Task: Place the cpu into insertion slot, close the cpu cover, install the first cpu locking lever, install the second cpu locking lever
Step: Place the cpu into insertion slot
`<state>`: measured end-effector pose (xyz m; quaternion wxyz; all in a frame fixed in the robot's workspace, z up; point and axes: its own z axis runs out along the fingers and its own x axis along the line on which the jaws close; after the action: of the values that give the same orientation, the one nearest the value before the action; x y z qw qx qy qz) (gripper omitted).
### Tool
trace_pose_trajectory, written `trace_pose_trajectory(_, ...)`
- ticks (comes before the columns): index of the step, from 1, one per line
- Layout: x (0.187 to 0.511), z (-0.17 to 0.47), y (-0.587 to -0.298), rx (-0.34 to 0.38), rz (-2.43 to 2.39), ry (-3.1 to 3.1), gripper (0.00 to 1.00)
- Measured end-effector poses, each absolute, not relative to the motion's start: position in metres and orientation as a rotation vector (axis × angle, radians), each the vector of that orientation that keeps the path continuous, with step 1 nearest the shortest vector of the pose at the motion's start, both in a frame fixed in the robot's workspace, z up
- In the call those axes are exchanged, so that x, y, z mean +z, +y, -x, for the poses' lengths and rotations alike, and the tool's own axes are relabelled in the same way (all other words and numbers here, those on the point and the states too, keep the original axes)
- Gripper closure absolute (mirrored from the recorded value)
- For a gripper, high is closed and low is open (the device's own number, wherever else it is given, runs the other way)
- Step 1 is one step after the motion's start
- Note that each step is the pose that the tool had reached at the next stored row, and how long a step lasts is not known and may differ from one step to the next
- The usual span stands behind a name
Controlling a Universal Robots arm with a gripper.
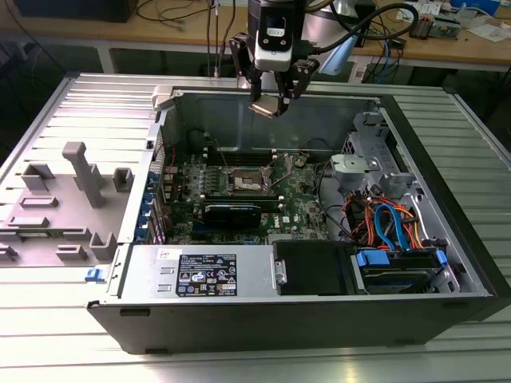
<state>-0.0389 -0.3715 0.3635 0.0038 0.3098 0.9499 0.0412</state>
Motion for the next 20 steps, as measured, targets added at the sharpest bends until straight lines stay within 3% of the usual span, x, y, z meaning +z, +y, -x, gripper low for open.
trace_pose_trajectory(20, 0.3627, 0.0389, -0.3724, 0.123, -1.113, 2.922, 0.45)
